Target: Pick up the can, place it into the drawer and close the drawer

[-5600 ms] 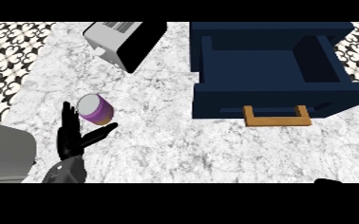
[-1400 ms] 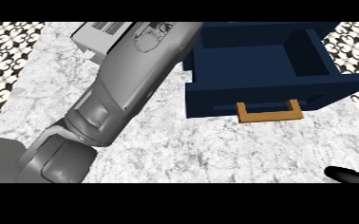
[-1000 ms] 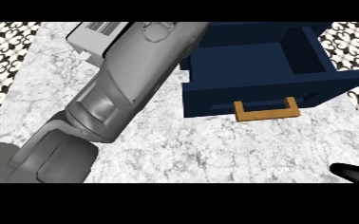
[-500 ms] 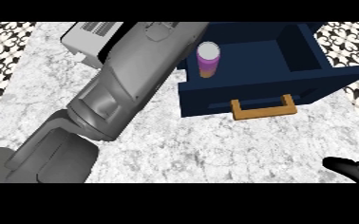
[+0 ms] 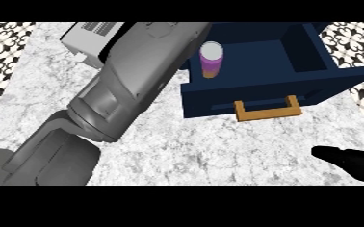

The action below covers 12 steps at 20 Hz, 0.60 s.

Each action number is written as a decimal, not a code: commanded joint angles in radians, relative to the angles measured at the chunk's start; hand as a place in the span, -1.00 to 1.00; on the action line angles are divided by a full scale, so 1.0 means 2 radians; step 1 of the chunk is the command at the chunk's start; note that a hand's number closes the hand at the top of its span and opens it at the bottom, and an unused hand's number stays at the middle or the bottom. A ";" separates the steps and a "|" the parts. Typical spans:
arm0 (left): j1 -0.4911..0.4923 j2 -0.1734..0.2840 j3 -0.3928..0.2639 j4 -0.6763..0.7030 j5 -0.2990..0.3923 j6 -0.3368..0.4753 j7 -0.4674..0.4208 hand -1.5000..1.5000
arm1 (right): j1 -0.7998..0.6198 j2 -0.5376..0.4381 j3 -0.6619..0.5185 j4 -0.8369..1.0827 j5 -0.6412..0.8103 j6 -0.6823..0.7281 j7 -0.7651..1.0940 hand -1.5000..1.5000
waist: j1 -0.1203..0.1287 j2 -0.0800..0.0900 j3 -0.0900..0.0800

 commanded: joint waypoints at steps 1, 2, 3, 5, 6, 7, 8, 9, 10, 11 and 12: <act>-0.007 0.000 0.004 0.000 0.020 0.015 -0.012 -1.00 | -0.026 -0.031 0.024 0.019 0.052 0.014 -0.008 -1.00 | -0.003 0.002 0.000; -0.003 0.000 0.009 0.006 0.023 -0.006 -0.011 -1.00 | -0.018 -0.018 0.039 0.010 0.078 0.000 -0.014 -1.00 | 0.005 0.000 0.000; 0.006 0.000 0.008 -0.001 0.028 0.005 -0.029 -1.00 | -0.027 -0.029 0.043 0.048 0.088 0.009 -0.042 -1.00 | 0.007 0.003 0.000; 0.002 0.000 0.008 -0.003 0.034 0.005 -0.027 -1.00 | -0.056 -0.037 0.063 0.067 0.134 -0.003 -0.036 -1.00 | 0.017 0.001 -0.001; -0.012 0.000 0.005 -0.004 0.037 0.006 -0.014 -1.00 | -0.053 -0.045 0.071 0.060 0.156 -0.003 -0.035 -1.00 | 0.013 -0.002 -0.001; 0.004 0.000 0.007 -0.003 0.042 0.004 -0.027 -1.00 | -0.058 -0.050 0.072 0.080 0.161 0.000 -0.051 -1.00 | 0.013 -0.001 0.000; -0.007 0.000 0.007 -0.003 0.041 0.001 -0.020 -1.00 | -0.073 -0.048 0.088 0.102 0.190 -0.011 -0.053 -1.00 | 0.025 -0.002 -0.001; 0.000 0.000 0.000 -0.009 0.042 0.019 -0.034 -1.00 | -0.056 -0.040 0.112 0.105 0.219 -0.021 -0.070 -1.00 | 0.018 -0.001 0.000; -0.027 0.000 0.007 0.006 0.037 0.007 -0.018 -1.00 | -0.071 -0.046 0.112 0.137 0.229 -0.023 -0.079 -1.00 | 0.026 0.000 0.000; -0.025 0.000 0.011 0.013 0.035 0.002 -0.022 -1.00 | -0.090 -0.042 0.110 0.149 0.235 -0.033 -0.076 -1.00 | 0.033 -0.003 -0.001; -0.022 0.000 0.003 0.009 0.034 0.008 -0.022 -1.00 | -0.089 -0.031 0.135 0.154 0.262 -0.041 -0.064 -1.00 | 0.032 -0.005 -0.001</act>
